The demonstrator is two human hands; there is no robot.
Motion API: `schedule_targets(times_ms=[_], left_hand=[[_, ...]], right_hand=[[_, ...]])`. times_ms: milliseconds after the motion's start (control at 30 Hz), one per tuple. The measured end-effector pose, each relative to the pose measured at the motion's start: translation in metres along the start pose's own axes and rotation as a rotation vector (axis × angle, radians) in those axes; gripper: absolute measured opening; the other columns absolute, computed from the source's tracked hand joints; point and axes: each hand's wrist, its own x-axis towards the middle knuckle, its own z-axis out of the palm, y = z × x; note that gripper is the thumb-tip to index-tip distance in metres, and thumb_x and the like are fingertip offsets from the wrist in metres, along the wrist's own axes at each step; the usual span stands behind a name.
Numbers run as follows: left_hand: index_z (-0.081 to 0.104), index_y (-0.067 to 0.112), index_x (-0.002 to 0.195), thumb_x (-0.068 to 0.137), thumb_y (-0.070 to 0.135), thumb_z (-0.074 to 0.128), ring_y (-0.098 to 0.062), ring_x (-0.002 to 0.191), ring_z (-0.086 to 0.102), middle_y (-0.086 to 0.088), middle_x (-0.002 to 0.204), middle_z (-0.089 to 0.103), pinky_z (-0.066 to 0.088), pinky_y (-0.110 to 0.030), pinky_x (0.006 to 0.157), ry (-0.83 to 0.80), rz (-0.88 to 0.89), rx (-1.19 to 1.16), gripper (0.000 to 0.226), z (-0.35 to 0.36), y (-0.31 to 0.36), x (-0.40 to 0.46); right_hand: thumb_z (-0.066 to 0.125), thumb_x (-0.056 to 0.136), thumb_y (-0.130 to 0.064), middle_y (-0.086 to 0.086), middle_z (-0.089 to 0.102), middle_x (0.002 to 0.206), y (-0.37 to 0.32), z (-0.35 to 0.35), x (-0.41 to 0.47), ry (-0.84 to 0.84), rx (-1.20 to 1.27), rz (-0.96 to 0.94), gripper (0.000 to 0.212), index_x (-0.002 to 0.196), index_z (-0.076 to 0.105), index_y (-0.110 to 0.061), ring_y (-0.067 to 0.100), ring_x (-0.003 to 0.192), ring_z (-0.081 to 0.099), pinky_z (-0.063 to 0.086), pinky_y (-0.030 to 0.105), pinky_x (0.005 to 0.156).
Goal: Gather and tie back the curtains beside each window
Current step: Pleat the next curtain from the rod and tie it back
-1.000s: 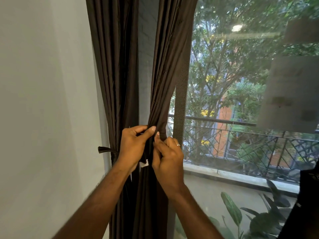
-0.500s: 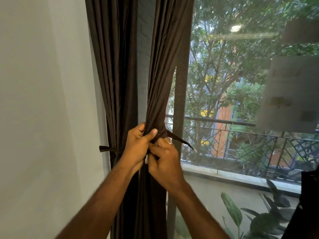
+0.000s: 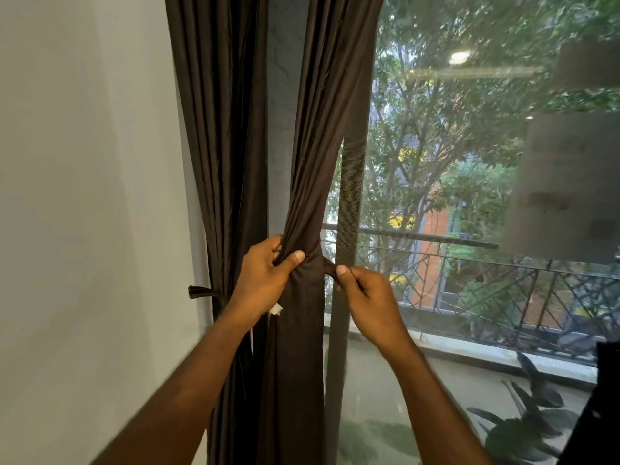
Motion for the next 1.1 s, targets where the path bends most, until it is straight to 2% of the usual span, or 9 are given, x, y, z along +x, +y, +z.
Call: schedule_targets(times_ms=[133, 300, 400, 467, 567, 700, 833, 967, 1100], left_hand=[[0.05, 0.023, 0.072, 0.091, 0.042, 0.072, -0.019, 0.065, 0.057, 0.005, 0.064, 0.053, 0.045, -0.031, 0.06, 0.193, 0.108, 0.571, 0.035, 0.004, 0.002, 0.002], [0.055, 0.012, 0.065, 0.079, 0.045, 0.082, -0.015, 0.054, 0.051, -0.001, 0.058, 0.054, 0.041, -0.031, 0.053, 0.239, 0.021, 0.417, 0.045, -0.002, 0.005, 0.002], [0.049, 0.017, 0.071, 0.081, 0.034, 0.083, -0.005, 0.051, 0.041, 0.003, 0.06, 0.046, 0.038, -0.021, 0.051, 0.202, -0.029, 0.17, 0.039, -0.001, 0.006, -0.005], [0.05, 0.018, 0.071, 0.086, 0.029, 0.08, -0.009, 0.051, 0.047, 0.001, 0.058, 0.049, 0.044, -0.028, 0.052, 0.161, -0.031, 0.024, 0.035, 0.001, 0.009, -0.011], [0.062, 0.011, 0.071, 0.091, 0.025, 0.074, -0.016, 0.055, 0.061, -0.003, 0.06, 0.063, 0.053, -0.034, 0.059, 0.077, 0.008, 0.022, 0.027, -0.001, 0.012, -0.016], [0.073, 0.011, 0.083, 0.099, 0.021, 0.063, -0.016, 0.068, 0.069, -0.003, 0.071, 0.071, 0.056, -0.03, 0.069, -0.066, -0.009, 0.055, 0.022, -0.011, 0.014, -0.018], [0.078, 0.013, 0.086, 0.104, 0.027, 0.053, -0.014, 0.078, 0.071, -0.002, 0.076, 0.074, 0.056, -0.033, 0.081, -0.158, -0.057, 0.203, 0.034, -0.019, 0.021, -0.014], [0.074, 0.019, 0.097, 0.088, 0.043, 0.074, -0.007, 0.068, 0.072, 0.002, 0.076, 0.074, 0.06, -0.026, 0.066, -0.22, -0.034, 0.324, 0.026, -0.016, 0.03, -0.025], [0.064, 0.014, 0.103, 0.089, 0.017, 0.076, -0.01, 0.063, 0.073, -0.003, 0.078, 0.075, 0.061, -0.028, 0.059, -0.243, -0.116, 0.263, 0.018, -0.003, 0.018, -0.042]], right_hand=[[0.046, 0.108, -0.027, 0.003, 0.041, 0.059, -0.017, 0.012, -0.011, -0.167, 0.659, 0.279, 0.033, 0.081, 0.053, -0.009, 0.02, 0.05, 0.04, 0.041, 0.03, 0.046], [0.051, 0.103, -0.018, 0.015, 0.07, 0.095, -0.021, 0.022, -0.018, -0.293, 0.955, 0.333, 0.023, 0.094, 0.07, -0.007, 0.026, 0.087, 0.069, 0.06, 0.042, 0.073], [0.056, 0.096, -0.021, 0.018, 0.073, 0.112, -0.02, 0.029, -0.019, -0.319, 0.98, 0.343, 0.026, 0.101, 0.078, -0.007, 0.027, 0.108, 0.07, 0.056, 0.05, 0.095], [0.059, 0.095, -0.024, 0.016, 0.073, 0.109, -0.023, 0.035, -0.019, -0.327, 0.991, 0.343, 0.027, 0.104, 0.077, -0.006, 0.024, 0.107, 0.069, 0.058, 0.044, 0.096], [0.06, 0.093, -0.024, 0.011, 0.074, 0.102, -0.027, 0.037, -0.017, -0.326, 1.064, 0.364, 0.024, 0.101, 0.077, -0.009, 0.02, 0.1, 0.07, 0.06, 0.04, 0.089], [0.06, 0.097, -0.024, 0.012, 0.076, 0.11, -0.025, 0.034, -0.012, -0.323, 1.001, 0.37, 0.022, 0.103, 0.079, -0.014, 0.025, 0.111, 0.071, 0.054, 0.051, 0.102], [0.055, 0.104, -0.019, 0.015, 0.075, 0.114, -0.021, 0.037, -0.009, -0.251, 0.847, 0.323, 0.025, 0.116, 0.075, -0.008, 0.031, 0.113, 0.07, 0.058, 0.046, 0.097], [0.06, 0.102, -0.023, 0.028, 0.074, 0.102, -0.016, 0.042, -0.007, -0.098, 0.76, 0.263, 0.032, 0.104, 0.071, 0.007, 0.046, 0.101, 0.07, 0.058, 0.053, 0.092], [0.065, 0.098, -0.023, 0.026, 0.074, 0.088, -0.012, 0.042, -0.008, -0.027, 0.768, 0.241, 0.03, 0.093, 0.073, 0.005, 0.036, 0.077, 0.069, 0.059, 0.037, 0.069]])
